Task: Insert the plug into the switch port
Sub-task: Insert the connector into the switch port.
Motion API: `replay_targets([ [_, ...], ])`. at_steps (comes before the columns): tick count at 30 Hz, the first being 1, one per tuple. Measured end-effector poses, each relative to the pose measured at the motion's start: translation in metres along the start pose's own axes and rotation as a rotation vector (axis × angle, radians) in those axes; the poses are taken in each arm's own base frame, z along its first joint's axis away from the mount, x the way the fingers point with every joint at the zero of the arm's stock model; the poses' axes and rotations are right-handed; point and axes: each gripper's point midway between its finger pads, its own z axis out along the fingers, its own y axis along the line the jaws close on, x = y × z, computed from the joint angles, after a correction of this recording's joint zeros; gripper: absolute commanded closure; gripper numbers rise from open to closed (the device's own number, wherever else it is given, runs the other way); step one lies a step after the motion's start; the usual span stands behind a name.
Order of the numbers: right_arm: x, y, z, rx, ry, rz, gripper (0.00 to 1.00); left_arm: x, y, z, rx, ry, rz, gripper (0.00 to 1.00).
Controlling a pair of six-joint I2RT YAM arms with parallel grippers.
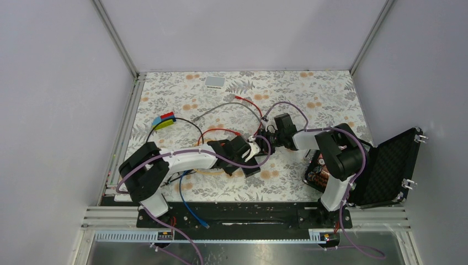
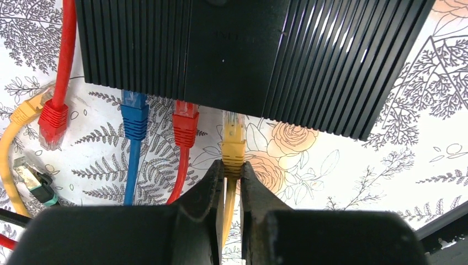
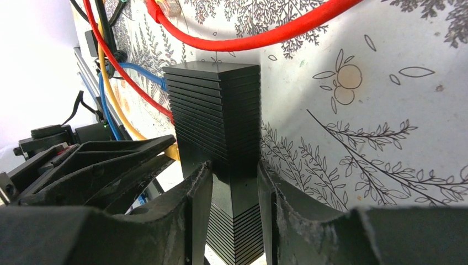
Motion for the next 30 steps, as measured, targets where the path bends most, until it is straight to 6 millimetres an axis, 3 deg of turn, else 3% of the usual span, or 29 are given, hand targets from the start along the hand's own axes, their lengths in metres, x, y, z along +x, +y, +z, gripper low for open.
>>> replay_targets([
  [30,0.001,0.004,0.004,-0.078,0.059,0.000,0.60,-0.003,-0.011,0.004,-0.040,-0.144,0.027,1.00],
])
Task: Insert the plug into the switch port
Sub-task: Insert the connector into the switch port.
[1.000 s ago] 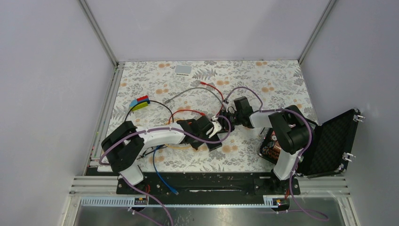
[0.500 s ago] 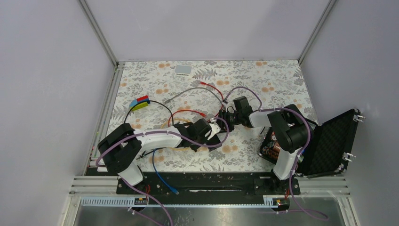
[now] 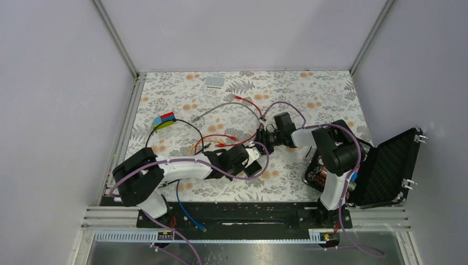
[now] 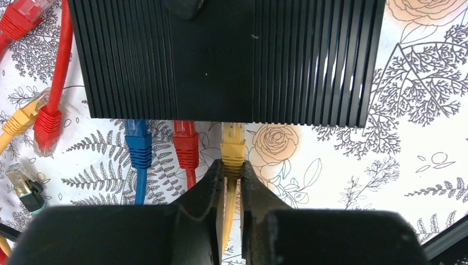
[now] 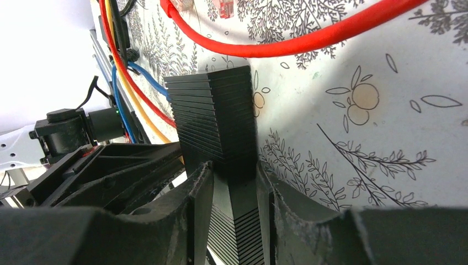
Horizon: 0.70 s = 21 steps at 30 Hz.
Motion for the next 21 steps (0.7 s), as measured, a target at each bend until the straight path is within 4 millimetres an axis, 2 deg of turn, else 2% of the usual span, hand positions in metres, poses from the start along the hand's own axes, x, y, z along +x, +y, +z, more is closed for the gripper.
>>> replay_targets([
  [12,0.0064,-0.0024,-0.0038,-0.011,-0.036,0.006,0.61,-0.0030,-0.0022,0.0024,-0.015,0.003,-0.101,1.00],
  [21,0.0030,-0.0018,-0.0021,-0.026,-0.060,0.007,0.61,-0.0053,-0.0039,0.0036,0.000,0.047,-0.066,1.00],
])
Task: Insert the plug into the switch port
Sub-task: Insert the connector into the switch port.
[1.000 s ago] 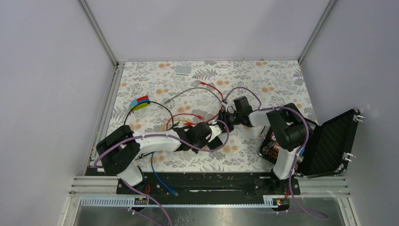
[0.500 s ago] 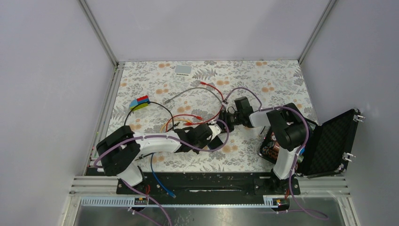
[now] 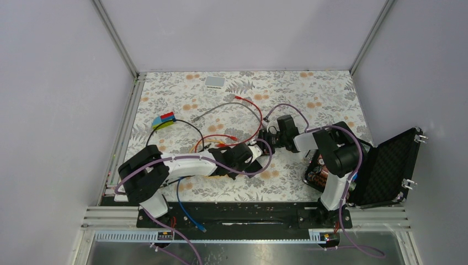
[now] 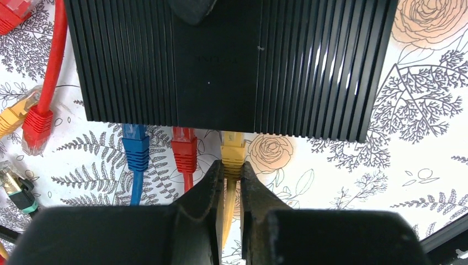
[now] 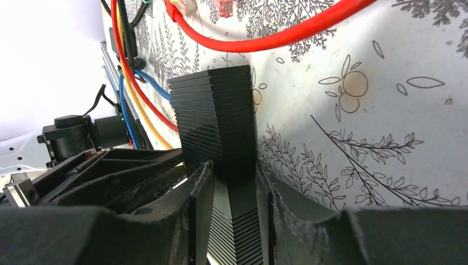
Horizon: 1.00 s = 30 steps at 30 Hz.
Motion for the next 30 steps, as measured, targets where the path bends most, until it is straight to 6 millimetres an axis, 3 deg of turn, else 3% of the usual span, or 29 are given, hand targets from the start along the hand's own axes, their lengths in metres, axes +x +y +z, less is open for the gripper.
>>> replay_targets([
  [10,-0.007,0.003,0.009,0.012,-0.054,-0.008,0.63,-0.001,0.005,0.001,0.000,0.075,-0.048,1.00],
  [30,-0.016,0.001,0.016,-0.005,-0.239,0.079,0.64,0.000,0.020,0.003,-0.067,0.132,-0.317,1.00],
])
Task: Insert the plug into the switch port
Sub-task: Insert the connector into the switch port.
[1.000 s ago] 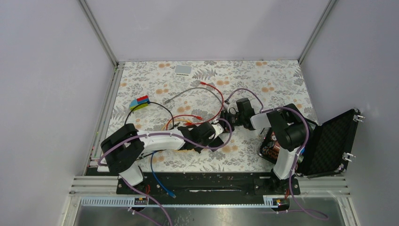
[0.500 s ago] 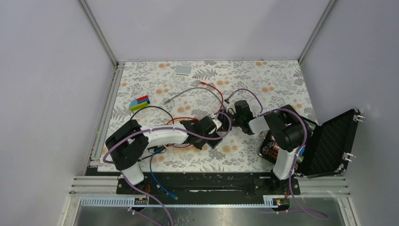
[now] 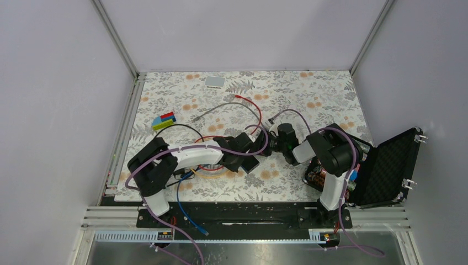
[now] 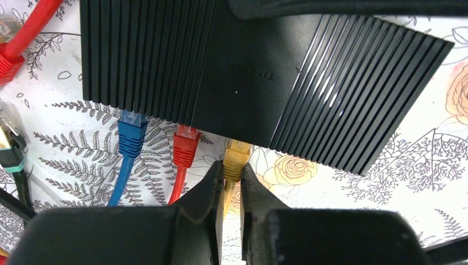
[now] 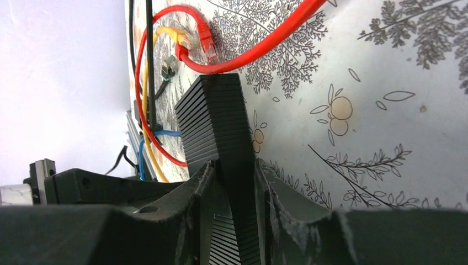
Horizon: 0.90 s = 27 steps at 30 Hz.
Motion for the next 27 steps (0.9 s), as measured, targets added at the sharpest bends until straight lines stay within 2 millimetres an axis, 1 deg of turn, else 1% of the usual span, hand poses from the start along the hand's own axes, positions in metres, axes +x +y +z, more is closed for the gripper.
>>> replay_targets([
  [3,0.000,0.000,0.000,-0.005,-0.029,0.032,0.64,0.000,0.000,0.000,-0.011,0.014,-0.022,1.00],
  [5,-0.001,-0.001,0.001,-0.012,-0.045,0.055,0.64,0.001,-0.002,0.001,-0.009,0.002,-0.005,1.00],
  [10,-0.007,-0.001,0.006,-0.028,-0.075,0.072,0.63,-0.005,-0.008,0.002,0.039,-0.111,0.109,1.00],
  [13,-0.014,-0.003,0.010,-0.023,-0.096,0.061,0.63,-0.014,-0.018,0.004,0.098,-0.182,0.177,1.00],
  [16,-0.014,-0.003,0.011,-0.020,-0.090,0.045,0.63,-0.016,-0.019,0.004,0.114,-0.195,0.250,1.00],
  [18,-0.014,-0.004,0.010,-0.017,-0.087,0.032,0.63,-0.017,-0.019,0.004,0.118,-0.194,0.258,1.00],
  [20,-0.014,-0.004,0.010,-0.012,-0.086,0.023,0.63,-0.017,-0.017,0.004,0.125,-0.183,0.223,1.00],
  [24,-0.013,-0.005,0.009,-0.007,-0.089,0.018,0.64,-0.014,-0.008,0.004,0.137,-0.135,0.077,1.00],
  [27,-0.008,-0.004,0.008,-0.011,-0.089,0.024,0.65,-0.007,0.005,0.003,0.102,-0.073,-0.001,1.00],
])
